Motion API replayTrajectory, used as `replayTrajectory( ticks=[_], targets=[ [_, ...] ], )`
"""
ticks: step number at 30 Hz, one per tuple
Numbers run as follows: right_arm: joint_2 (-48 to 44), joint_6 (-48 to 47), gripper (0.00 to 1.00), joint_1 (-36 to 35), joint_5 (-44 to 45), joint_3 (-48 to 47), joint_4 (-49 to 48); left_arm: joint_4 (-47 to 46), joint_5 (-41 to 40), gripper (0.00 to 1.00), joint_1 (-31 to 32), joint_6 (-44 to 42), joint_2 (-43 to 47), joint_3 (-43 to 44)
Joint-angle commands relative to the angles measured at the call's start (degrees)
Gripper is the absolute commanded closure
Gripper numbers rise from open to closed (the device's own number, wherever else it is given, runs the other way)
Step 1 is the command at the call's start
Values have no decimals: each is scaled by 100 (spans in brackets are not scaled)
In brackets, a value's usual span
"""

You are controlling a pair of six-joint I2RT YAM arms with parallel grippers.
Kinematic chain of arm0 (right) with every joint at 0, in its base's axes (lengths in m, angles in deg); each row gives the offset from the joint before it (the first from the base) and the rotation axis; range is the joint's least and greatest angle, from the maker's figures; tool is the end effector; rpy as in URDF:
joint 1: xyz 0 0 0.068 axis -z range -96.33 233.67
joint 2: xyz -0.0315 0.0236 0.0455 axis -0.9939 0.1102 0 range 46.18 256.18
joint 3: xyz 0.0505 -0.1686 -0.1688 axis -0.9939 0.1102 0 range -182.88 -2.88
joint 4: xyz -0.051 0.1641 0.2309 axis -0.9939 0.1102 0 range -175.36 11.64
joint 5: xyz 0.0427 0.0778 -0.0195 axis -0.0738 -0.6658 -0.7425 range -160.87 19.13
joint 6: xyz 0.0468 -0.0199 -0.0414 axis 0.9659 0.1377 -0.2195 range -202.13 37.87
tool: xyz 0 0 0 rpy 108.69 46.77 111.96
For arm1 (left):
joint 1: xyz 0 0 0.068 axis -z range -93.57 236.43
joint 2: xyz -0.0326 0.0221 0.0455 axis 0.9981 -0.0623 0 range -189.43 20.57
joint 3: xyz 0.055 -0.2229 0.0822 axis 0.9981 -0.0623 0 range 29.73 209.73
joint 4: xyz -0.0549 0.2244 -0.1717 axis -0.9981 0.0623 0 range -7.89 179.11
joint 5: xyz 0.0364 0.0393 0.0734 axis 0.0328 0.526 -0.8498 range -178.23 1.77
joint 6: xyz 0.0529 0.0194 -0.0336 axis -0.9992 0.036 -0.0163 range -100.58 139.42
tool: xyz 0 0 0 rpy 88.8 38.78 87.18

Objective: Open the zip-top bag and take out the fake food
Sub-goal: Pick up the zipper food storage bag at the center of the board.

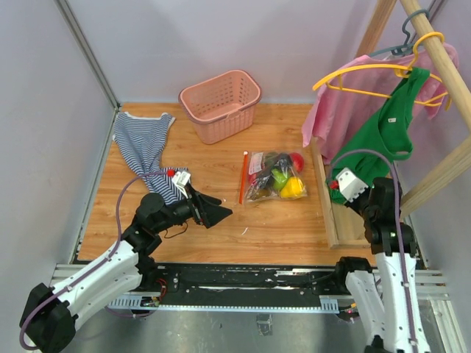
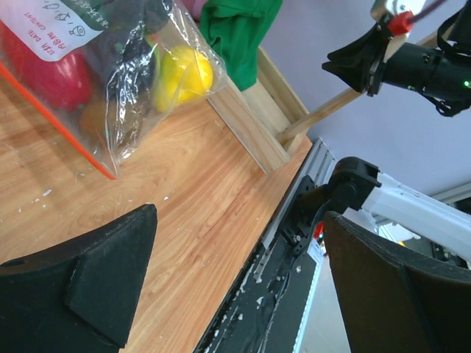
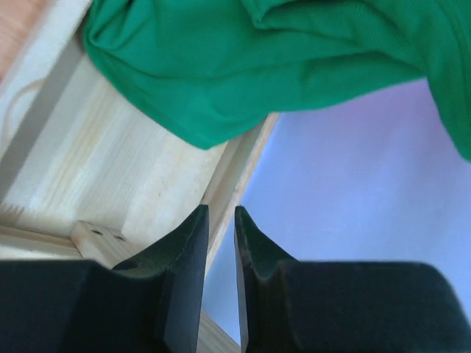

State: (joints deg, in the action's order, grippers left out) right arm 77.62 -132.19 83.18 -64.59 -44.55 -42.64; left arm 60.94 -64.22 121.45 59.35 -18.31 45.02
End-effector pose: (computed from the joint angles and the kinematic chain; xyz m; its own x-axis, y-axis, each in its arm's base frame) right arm 0.1840 -0.0040 0.2758 -0.4090 -0.7657 -0.4964 -0.3581 0.6350 -0.6845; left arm 0.1788 -0.1510 0.2010 -0.5766 -0.3119 -0.7551 0.6351 0.4103 -0.6545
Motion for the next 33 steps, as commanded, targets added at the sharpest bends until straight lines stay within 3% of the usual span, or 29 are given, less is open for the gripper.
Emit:
replayTrajectory(
  ticks=[1, 5, 10, 12, 15, 21, 24, 26, 30, 33],
  targets=[
    [540, -451, 79, 1514, -1017, -353, -367, -290, -28, 2, 48, -47, 58, -46],
    [833, -836, 72, 2334, -2217, -620, 19, -296, 3, 2, 48, -103, 9, -23],
    [619, -1405, 54, 2372, -4205, -815, 1141, -421, -60, 4, 141, -201, -232, 81],
    [543, -1556, 44, 2350, -5047, -929, 1614, -407, -255, 4, 339, -367, -393, 198],
    [698, -1499, 37, 2161, -5798, -1183, 1994, -348, -587, 5, 730, -638, -837, 456],
    [1508, -989, 35, 1339, -5982, -1457, 1874, -322, -1250, 15, 1146, -1042, -1675, 864],
    [1720, -200, 35, 445, -5494, -1362, 1293, -9, -2199, 18, 1392, -1493, -2091, 1204],
    [1881, -224, 34, -138, -5458, -1304, 1148, 341, -2613, 20, 1480, -1647, -2439, 1507],
    [2145, 225, 18, -821, -5514, -1320, 601, 937, -3124, 21, 1660, -1663, -3202, 2139],
    [2355, 367, 12, -978, -5639, -1344, 331, 1284, -3608, 19, 1796, -1493, -3707, 2408]
  ],
)
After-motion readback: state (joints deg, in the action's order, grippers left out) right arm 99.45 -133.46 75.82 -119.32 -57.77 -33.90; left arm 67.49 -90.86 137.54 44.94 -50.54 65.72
